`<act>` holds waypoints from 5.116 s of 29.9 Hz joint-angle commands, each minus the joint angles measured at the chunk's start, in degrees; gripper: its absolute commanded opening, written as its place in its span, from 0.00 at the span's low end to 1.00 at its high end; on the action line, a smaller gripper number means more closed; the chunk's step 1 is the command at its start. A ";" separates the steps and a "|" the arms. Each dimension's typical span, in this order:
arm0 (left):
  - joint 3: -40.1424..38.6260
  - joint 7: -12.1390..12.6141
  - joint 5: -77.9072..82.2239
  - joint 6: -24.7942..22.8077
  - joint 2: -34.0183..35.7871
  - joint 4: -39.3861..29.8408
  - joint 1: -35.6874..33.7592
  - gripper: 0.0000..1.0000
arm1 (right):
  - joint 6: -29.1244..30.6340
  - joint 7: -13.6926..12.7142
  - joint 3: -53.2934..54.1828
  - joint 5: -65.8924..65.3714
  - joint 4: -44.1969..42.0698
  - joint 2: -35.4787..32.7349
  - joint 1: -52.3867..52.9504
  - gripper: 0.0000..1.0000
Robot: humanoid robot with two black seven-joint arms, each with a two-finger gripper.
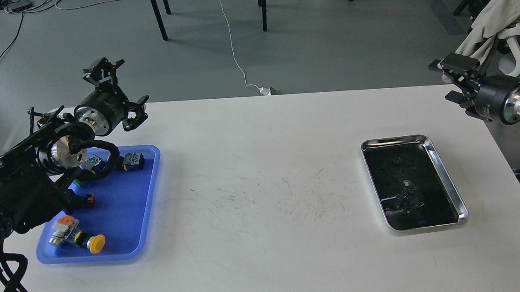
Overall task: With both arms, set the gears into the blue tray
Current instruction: 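Lower the right gripper into the steel tray toward the black part, then close the right gripper on the small black part in the steel tray, then lift the black part and carry it toward the table centre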
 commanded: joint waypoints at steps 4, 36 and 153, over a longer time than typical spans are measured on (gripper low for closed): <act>-0.10 0.00 -0.08 -0.14 0.09 -0.14 -0.02 1.00 | 0.90 0.29 -3.89 -11.19 0.96 -0.10 4.18 0.98; -0.71 0.00 -0.35 -1.45 1.67 -0.32 -0.02 1.00 | 19.45 12.94 -16.28 -60.07 -5.18 12.46 11.65 0.97; -2.29 0.00 -0.52 -3.74 6.33 -0.67 0.16 1.00 | 16.11 15.76 -25.34 -59.72 -24.01 31.45 11.64 0.01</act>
